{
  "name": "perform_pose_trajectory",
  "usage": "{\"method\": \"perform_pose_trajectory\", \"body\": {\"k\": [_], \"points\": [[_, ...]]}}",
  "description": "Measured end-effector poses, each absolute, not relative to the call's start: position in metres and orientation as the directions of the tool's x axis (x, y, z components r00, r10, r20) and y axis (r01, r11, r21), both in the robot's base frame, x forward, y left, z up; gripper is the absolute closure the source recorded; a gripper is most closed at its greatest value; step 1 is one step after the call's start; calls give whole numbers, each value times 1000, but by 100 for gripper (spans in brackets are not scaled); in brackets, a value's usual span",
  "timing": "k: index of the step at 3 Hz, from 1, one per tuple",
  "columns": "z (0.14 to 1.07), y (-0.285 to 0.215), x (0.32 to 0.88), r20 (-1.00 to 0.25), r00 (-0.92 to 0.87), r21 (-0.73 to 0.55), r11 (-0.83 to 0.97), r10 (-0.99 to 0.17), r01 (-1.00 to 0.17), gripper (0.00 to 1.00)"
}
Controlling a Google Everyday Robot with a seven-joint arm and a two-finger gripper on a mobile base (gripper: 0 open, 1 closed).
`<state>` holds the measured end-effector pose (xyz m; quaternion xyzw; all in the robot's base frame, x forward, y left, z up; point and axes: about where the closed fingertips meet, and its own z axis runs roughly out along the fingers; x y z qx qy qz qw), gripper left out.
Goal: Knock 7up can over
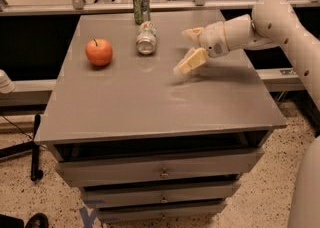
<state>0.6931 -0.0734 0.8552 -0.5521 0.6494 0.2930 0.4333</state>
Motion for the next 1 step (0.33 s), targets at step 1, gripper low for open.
{"method": "perform_pose_trajectory", "body": {"k": [1], "points": [[855,-73,693,-886,-15,-98,219,-463,-971,0]]}}
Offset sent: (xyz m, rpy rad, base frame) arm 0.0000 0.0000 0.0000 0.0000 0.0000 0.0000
